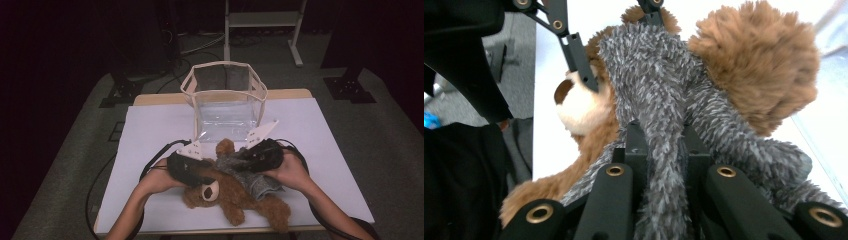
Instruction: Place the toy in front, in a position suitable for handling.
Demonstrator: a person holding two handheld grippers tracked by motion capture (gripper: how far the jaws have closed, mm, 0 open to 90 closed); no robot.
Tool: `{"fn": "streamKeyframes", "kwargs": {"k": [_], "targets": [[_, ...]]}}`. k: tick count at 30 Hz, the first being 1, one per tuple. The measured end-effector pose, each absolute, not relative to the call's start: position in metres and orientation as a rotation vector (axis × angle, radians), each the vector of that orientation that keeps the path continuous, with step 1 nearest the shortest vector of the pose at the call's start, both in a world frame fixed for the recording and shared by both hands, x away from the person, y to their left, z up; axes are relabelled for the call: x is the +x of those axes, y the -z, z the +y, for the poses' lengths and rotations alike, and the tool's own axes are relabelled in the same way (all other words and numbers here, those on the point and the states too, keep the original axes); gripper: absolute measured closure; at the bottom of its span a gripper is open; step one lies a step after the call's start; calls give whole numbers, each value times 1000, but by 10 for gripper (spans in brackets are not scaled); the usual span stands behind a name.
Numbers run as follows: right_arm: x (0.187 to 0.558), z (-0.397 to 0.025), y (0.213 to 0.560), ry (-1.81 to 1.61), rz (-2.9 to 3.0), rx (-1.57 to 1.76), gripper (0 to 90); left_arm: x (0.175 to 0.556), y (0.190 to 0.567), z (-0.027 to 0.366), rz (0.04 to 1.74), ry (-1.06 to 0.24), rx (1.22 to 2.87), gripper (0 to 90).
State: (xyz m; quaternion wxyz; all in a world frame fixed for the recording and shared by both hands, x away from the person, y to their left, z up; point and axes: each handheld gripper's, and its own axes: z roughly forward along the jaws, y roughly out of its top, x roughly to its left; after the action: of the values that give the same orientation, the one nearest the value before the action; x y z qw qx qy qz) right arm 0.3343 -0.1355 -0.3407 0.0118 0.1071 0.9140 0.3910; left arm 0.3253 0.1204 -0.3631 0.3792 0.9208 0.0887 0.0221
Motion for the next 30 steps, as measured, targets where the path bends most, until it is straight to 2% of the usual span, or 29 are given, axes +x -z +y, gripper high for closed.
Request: {"fn": "streamKeyframes", "kwargs": {"k": [4,13,23,30], "targets": [[342,-126,348,-1176,2865,352,785,326,365,122,238,-48,2337,452],[356,-160,355,-1234,2835,495,785,325,365,121,232,-48,2334,455],[350,-125,350,-1200,2874,360,783,324,366,122,216,-52,2341,460],[354,-162,356,-1255,2843,495,783,323,365,122,221,-49,2338,463]]}}
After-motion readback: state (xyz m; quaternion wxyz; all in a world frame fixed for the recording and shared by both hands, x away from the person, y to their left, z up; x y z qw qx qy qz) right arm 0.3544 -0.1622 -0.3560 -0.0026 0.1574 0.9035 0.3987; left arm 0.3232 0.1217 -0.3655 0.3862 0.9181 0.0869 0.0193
